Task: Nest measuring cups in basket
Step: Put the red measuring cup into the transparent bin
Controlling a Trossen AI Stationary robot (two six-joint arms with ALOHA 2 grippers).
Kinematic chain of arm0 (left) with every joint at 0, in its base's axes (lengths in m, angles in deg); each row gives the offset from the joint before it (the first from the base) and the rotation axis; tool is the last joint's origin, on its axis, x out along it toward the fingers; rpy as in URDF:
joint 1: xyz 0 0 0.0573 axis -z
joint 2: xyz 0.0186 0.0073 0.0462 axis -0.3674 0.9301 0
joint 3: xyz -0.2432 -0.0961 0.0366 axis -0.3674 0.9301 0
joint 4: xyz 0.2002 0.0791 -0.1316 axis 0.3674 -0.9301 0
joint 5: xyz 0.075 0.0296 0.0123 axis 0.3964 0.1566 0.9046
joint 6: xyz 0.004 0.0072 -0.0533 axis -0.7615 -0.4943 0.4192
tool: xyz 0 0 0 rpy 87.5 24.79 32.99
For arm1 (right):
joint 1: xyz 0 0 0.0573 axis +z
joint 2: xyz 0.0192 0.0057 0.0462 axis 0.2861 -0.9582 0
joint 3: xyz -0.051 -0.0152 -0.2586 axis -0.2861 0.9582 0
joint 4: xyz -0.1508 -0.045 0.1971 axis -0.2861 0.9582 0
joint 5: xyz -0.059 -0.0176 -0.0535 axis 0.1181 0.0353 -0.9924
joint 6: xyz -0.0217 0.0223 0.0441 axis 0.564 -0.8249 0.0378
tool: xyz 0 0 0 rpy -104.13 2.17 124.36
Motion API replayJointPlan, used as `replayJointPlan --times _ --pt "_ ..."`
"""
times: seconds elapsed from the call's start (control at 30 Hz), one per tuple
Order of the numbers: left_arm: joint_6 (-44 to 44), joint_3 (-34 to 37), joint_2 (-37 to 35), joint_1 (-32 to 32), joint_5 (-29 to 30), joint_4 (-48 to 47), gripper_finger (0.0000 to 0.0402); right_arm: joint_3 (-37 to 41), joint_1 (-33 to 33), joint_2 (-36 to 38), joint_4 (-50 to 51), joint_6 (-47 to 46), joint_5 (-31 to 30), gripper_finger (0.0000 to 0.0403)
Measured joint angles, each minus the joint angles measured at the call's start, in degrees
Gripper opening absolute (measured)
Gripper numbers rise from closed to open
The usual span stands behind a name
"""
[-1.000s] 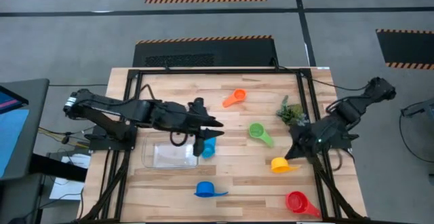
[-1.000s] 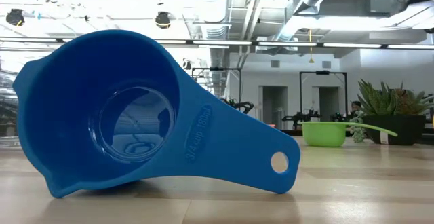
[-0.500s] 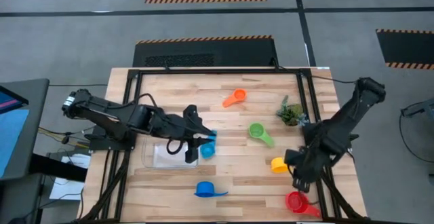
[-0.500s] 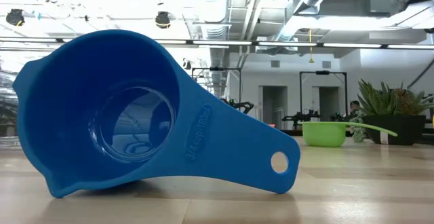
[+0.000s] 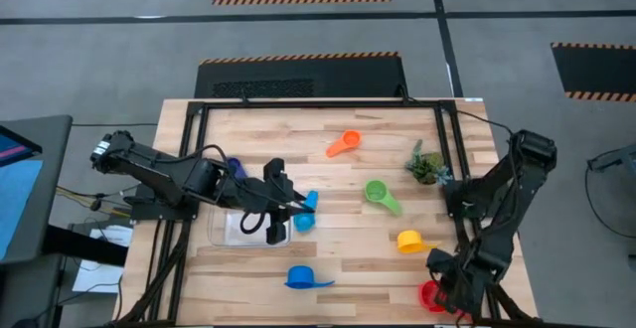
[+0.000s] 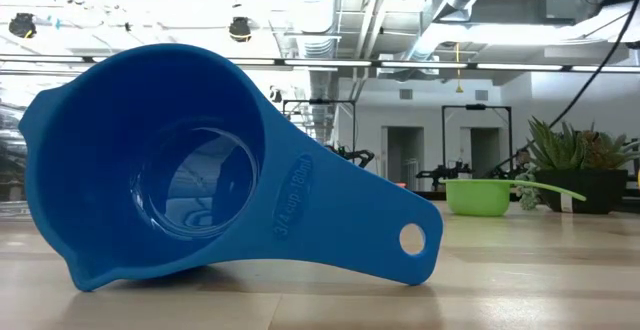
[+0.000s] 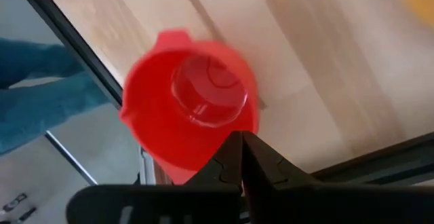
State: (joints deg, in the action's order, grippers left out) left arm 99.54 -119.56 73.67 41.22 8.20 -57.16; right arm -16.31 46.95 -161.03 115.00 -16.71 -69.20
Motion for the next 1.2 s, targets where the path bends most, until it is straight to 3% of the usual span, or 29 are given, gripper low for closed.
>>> replayJointPlan --times 0.47,0.7,0.8,0.97,1.2 --pt "0.2 0.0 0.0 0.9 0.3 0.2 0.0116 0.0 -3.8 0.7 0.4 2.4 -0.2 0.0029" --pt "-1.0 0.0 0.0 0.9 0.3 0.2 0.0116 0.0 -4.5 0.7 0.3 4.8 4.6 0.0020" --pt "-1.2 0.0 0.0 0.9 0.3 0.2 0.0116 0.0 -5.5 1.1 -1.0 5.6 4.0 0.0019" --pt "-0.9 0.0 0.0 0.9 0.8 0.2 0.0116 0.0 -7.2 3.3 -0.9 11.1 -2.6 0.0034" --pt "0.3 0.0 0.0 0.9 0.9 0.2 0.0116 0.0 -11.1 7.6 -1.6 17.3 -3.0 0.0073"
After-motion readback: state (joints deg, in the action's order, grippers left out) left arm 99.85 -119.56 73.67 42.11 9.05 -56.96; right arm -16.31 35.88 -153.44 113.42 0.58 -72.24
